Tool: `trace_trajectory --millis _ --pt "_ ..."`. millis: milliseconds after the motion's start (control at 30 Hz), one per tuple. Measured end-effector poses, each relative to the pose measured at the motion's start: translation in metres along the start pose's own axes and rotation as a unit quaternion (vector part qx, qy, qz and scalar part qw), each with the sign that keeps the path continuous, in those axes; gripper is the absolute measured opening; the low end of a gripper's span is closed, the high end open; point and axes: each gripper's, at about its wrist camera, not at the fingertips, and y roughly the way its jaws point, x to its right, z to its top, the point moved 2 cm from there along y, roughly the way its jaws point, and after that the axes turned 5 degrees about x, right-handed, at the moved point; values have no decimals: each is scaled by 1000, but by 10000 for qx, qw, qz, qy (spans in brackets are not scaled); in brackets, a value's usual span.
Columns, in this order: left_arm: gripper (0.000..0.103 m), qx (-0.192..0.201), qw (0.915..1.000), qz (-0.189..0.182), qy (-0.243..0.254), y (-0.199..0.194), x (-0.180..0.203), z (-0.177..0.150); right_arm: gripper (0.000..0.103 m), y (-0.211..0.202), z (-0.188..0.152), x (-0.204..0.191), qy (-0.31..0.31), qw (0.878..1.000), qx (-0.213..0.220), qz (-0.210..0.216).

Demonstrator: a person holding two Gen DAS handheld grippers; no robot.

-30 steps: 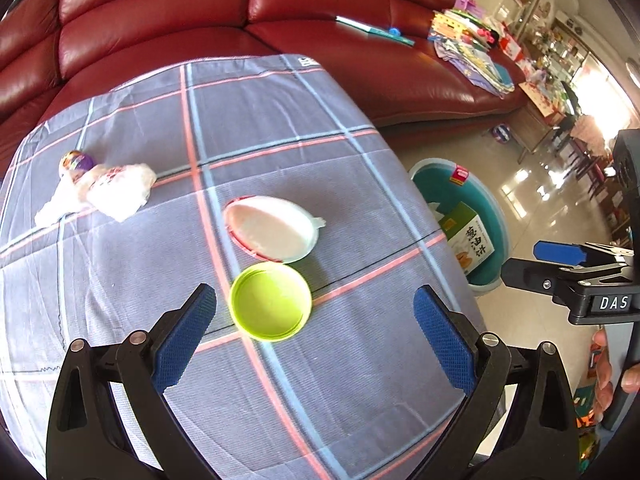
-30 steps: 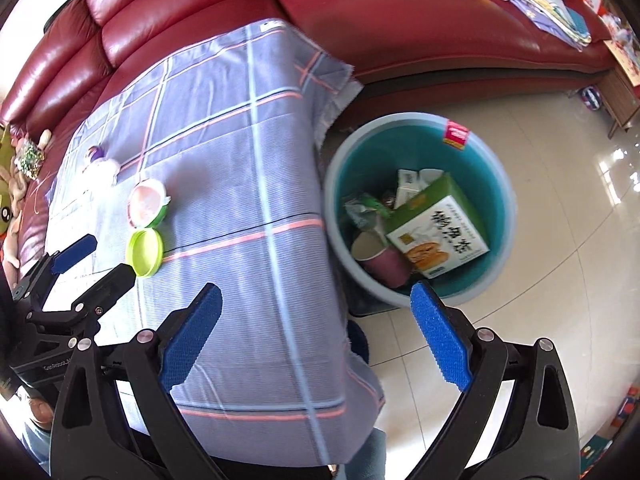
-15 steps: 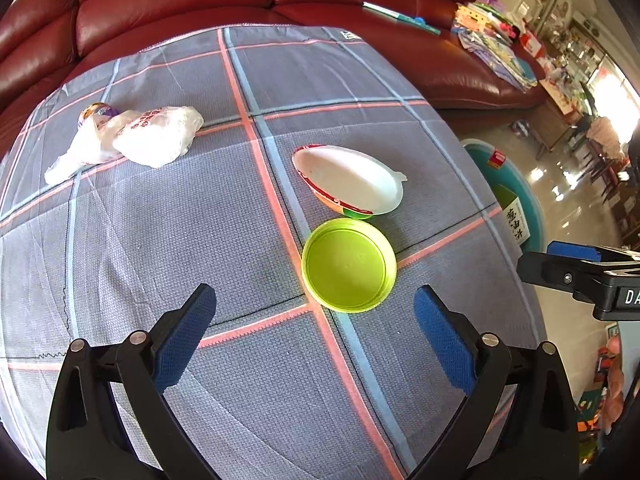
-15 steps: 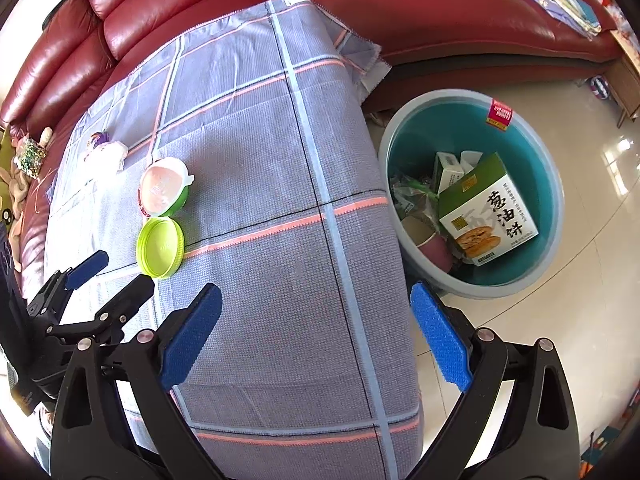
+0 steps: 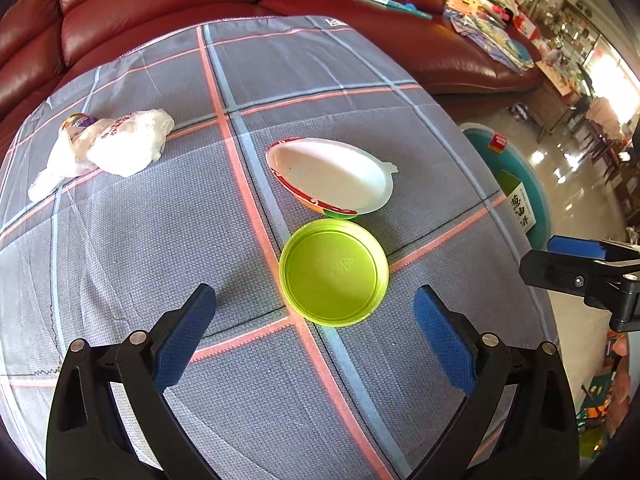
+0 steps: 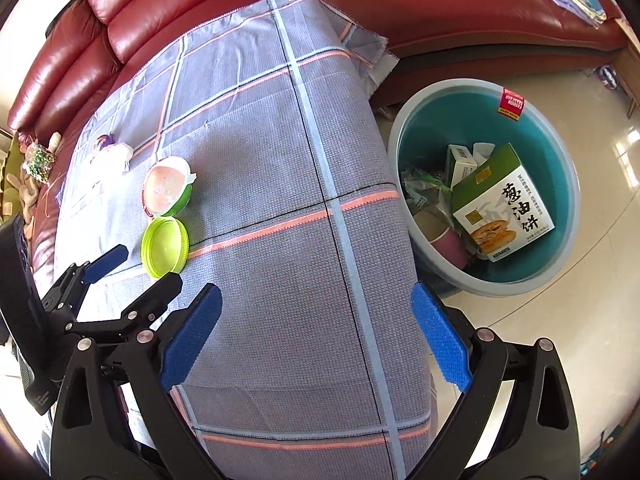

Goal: Collect trash
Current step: 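Move both grippers back over the table and grasp the yellow-green lid with the left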

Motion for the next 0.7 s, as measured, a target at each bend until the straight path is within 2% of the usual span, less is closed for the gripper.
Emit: trace_trajectory --millis 100,133,333,467,700 --pt "99 34 10000 -12 21 1 1 1 91 6 -2 -1 19 9999 -81 55" --pt "95 48 10000 -22 45 1 2 1 91 8 -2 -2 1 9999 -103 49" --pt "57 233 9987 123 425 -2 13 1 91 7 2 -9 -101 9999 -38 50" --pt "56 214 9993 -71 282 -5 6 0 91 9 9 -19 -250 9997 -13 83" --pt "56 298 9993 116 -187 -27 -37 -2 91 27 33 -60 -860 9960 43 240"
